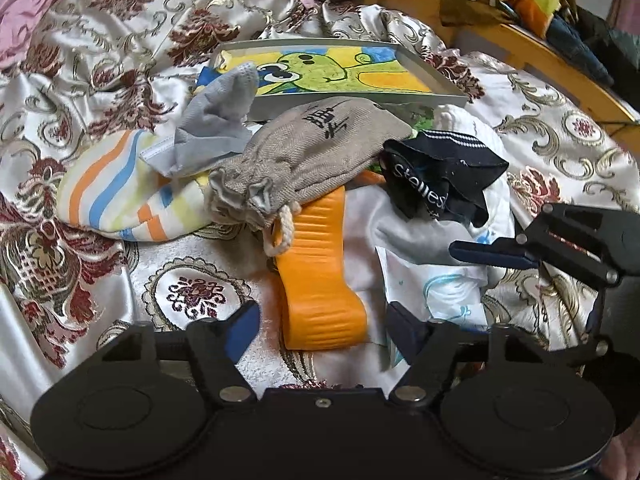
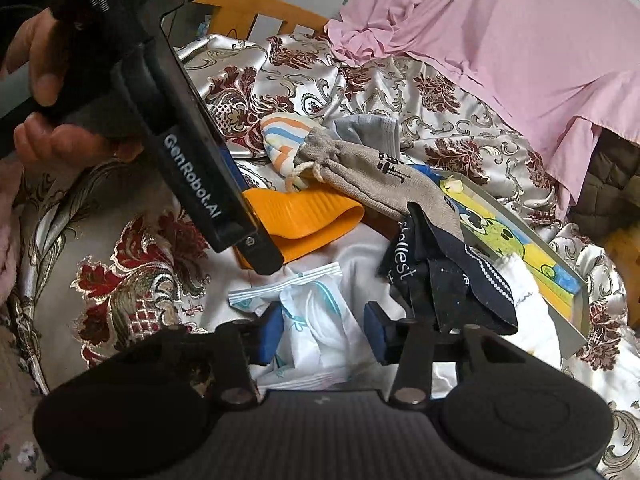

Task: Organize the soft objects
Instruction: 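Grasp the orange rubber toy with the left gripper while the right gripper grasps the wrapped mask, then carry the orange toy and mask to the cartoon tray and lower them in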

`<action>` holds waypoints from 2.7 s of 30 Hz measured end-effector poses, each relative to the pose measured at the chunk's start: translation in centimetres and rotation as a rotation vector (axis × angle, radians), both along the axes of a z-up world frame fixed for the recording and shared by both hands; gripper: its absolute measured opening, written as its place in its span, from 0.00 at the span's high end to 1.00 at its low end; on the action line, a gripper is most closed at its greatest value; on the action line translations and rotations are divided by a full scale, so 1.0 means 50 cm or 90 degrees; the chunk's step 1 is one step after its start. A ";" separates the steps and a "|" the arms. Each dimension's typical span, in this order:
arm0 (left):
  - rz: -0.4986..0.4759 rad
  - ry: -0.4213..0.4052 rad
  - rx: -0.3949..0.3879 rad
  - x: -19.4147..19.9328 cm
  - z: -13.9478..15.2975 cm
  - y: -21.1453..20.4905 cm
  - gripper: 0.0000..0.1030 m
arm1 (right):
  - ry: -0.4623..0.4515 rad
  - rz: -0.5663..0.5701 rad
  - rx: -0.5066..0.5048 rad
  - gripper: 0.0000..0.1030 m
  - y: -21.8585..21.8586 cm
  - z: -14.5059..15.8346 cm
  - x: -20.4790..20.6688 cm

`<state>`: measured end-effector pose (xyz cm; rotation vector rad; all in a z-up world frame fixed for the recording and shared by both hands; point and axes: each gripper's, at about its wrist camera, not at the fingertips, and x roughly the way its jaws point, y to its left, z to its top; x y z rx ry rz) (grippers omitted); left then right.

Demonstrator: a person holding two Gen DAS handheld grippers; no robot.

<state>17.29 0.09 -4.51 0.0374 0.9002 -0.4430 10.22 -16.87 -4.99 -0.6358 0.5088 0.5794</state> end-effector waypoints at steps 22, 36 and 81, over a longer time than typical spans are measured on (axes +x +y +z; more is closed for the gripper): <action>-0.027 -0.137 0.144 -0.073 0.010 -0.050 0.61 | -0.019 0.005 -0.008 0.82 0.011 -0.005 -0.013; -0.015 -0.268 0.282 -0.178 0.045 -0.090 0.61 | -0.084 -0.013 0.029 0.83 -0.004 0.024 -0.042; 0.004 -0.421 0.179 -0.029 0.192 -0.171 0.61 | -0.254 -0.182 0.224 0.83 -0.161 0.162 0.135</action>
